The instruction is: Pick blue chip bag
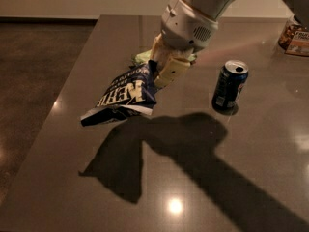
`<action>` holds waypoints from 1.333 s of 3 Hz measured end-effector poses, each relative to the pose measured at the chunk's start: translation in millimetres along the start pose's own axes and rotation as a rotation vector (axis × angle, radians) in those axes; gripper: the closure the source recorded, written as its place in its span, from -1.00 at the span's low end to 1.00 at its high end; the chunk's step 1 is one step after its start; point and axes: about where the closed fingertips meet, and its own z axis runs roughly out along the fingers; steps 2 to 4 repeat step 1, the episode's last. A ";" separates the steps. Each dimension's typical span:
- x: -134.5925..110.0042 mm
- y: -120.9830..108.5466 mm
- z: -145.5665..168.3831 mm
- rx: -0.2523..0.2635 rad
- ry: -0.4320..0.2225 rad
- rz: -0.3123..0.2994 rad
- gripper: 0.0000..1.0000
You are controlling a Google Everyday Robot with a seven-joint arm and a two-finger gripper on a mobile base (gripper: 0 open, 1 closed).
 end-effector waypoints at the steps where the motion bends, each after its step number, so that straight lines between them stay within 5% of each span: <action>1: 0.5 -0.3 -15.1 0.025 -0.038 0.019 1.00; 4: 0.5 -0.3 -15.1 0.025 -0.038 0.019 1.00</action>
Offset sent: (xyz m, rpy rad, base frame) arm 0.0000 0.0000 0.0000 0.0000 0.0000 0.0000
